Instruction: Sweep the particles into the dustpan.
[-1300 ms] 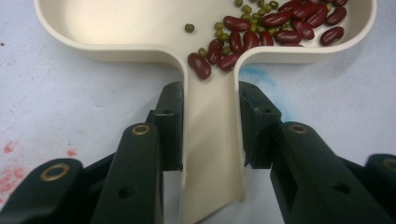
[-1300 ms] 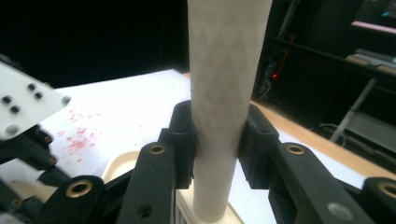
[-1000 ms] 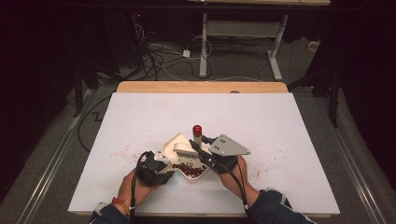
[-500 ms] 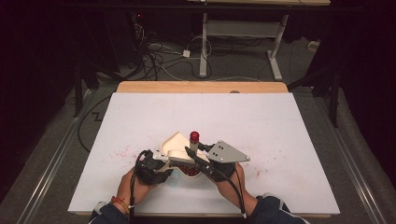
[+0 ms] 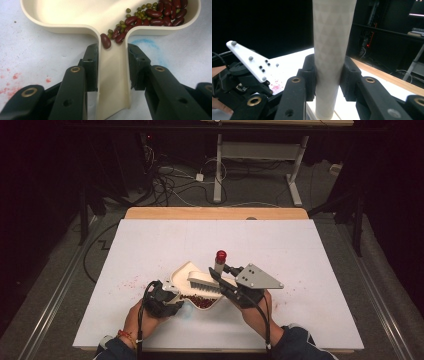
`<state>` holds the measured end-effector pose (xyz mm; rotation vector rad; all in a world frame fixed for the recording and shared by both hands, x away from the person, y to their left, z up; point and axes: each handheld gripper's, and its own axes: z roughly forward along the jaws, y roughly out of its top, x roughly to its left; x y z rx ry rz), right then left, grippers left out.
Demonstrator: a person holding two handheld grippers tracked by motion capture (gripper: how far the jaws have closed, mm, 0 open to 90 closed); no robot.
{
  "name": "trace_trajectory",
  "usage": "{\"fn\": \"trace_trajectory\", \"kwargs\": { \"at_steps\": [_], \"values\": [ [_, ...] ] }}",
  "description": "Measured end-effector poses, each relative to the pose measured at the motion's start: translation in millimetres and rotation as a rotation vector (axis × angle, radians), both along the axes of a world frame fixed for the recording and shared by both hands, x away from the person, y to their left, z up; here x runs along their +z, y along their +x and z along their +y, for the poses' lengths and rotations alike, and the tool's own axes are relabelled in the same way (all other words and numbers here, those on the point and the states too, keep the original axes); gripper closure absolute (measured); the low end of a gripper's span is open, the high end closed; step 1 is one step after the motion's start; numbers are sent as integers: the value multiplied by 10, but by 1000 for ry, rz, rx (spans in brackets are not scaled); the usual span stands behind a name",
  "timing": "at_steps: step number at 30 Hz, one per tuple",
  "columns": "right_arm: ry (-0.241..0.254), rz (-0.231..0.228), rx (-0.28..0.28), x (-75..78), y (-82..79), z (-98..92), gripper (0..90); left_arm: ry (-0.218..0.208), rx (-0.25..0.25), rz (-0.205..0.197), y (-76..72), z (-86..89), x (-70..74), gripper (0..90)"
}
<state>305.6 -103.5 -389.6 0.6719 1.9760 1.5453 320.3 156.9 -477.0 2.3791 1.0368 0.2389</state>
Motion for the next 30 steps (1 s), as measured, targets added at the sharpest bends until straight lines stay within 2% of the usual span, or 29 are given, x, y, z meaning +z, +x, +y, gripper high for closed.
{"fn": "trace_trajectory", "kwargs": {
  "at_steps": [5, 14, 19, 30],
  "values": [
    [11, -16, -33, 72, 57, -146, 701, 3, -2, -5, 1, 0, 8, 635],
    [-24, -12, -47, 290, 145, -451, 702, 11, -21, -3, 22, 9, 3, 636],
    [-17, -8, -86, 312, 158, -677, 701, 11, -21, -3, 20, 7, 1, 636],
    [-41, 29, -152, 271, 161, -1062, 701, 5, -28, 0, 31, 18, -6, 636]
  ]
}}
